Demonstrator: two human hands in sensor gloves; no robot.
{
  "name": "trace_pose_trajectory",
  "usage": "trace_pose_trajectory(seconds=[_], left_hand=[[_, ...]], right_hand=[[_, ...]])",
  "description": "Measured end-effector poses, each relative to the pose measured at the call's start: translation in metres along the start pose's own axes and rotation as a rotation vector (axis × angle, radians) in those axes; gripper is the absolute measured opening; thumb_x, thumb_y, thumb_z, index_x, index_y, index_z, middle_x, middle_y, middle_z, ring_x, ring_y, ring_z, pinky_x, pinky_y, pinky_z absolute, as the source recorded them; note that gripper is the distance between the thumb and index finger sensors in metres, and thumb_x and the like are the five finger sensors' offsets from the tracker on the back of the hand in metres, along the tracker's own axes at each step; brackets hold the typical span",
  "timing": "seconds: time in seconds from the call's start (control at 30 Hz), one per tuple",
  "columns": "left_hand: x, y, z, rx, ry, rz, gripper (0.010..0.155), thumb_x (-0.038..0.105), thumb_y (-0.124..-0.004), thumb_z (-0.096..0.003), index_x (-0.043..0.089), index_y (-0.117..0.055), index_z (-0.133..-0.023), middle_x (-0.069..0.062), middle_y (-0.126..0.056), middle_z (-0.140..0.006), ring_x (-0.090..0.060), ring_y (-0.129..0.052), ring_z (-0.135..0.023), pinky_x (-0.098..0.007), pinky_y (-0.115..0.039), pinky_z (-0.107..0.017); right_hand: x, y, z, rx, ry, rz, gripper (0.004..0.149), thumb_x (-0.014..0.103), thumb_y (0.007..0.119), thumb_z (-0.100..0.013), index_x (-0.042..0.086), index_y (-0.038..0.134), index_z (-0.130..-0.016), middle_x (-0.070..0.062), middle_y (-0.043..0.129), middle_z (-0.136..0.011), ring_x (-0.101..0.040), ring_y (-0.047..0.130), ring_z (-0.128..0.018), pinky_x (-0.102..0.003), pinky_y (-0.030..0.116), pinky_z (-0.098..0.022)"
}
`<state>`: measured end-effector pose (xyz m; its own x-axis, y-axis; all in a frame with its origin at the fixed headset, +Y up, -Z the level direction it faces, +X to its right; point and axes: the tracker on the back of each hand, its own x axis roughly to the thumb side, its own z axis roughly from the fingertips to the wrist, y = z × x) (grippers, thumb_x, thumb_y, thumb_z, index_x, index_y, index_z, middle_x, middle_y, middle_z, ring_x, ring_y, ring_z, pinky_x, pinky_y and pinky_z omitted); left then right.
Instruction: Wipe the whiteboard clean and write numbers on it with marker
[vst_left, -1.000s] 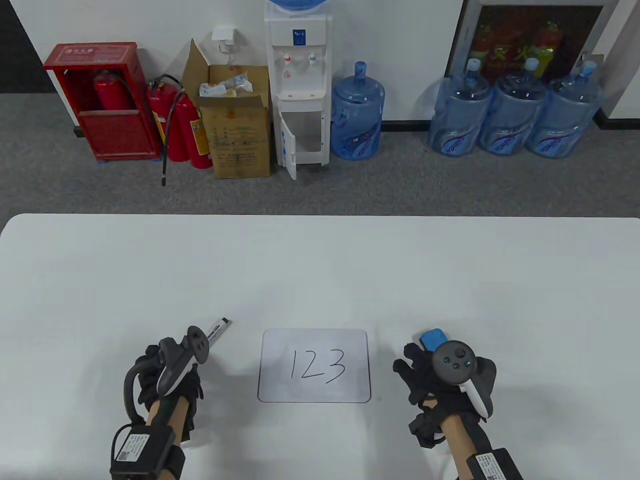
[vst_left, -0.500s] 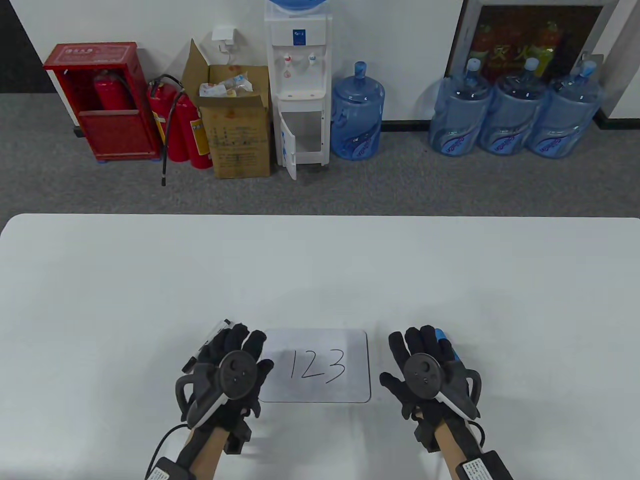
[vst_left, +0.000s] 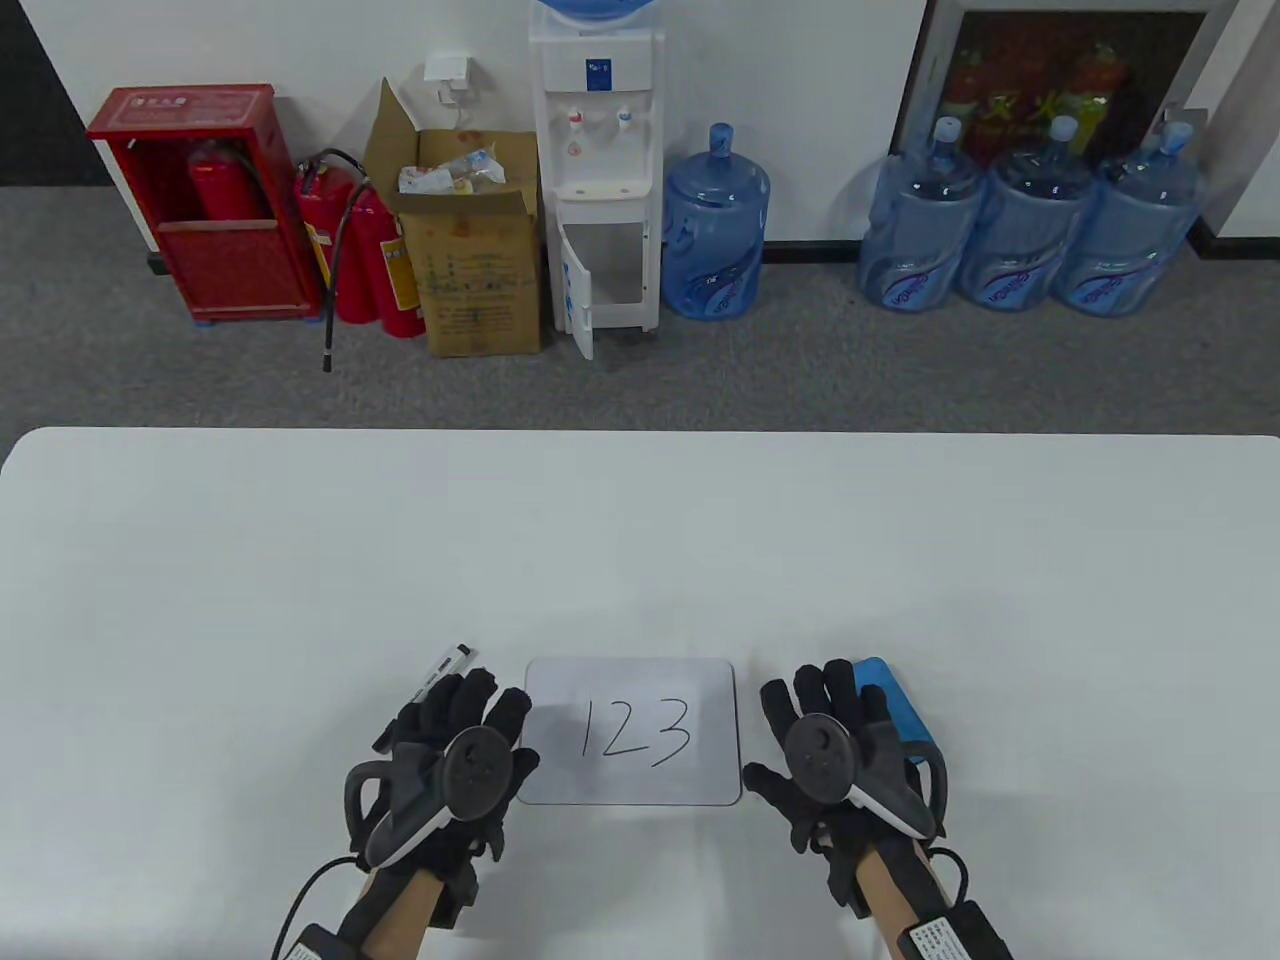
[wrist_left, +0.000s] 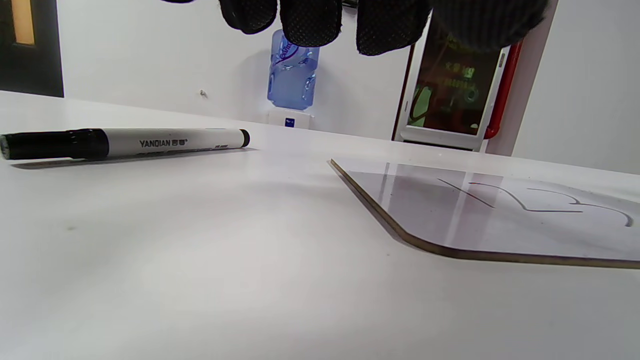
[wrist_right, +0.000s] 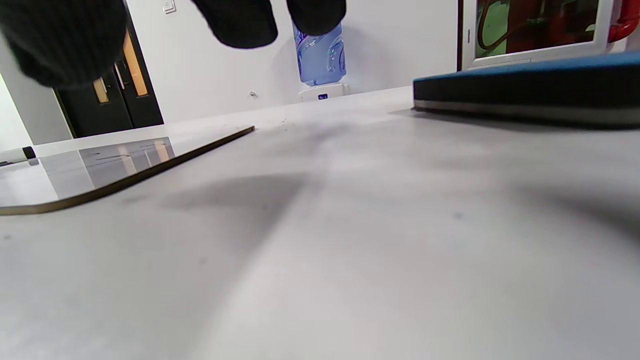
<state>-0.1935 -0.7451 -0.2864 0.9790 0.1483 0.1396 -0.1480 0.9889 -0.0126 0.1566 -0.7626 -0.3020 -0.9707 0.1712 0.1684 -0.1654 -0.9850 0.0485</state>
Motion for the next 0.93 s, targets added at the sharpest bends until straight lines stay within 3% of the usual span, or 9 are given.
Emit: trace_pose_trajectory(seconds=[0.93], left_hand=[[-0.0040,-0.0005,0.0019,-0.038,0.015,-0.001,0.063,0.055,-0.065,-0.0479,0.039,-0.056,-0.108,-0.004,-0.043,-0.125,-0.040,-0.044,-0.115,-0.067,-0.037,-0.081]], right_hand=[[0.0047,0.0011,0.0010,0.008,-0.009,0.020,0.083,0.066,0.071,-0.039,0.030,0.047,-0.109,-0.006,0.028,-0.114,-0.034,0.017,-0.108,-0.061,0.018,-0.074]])
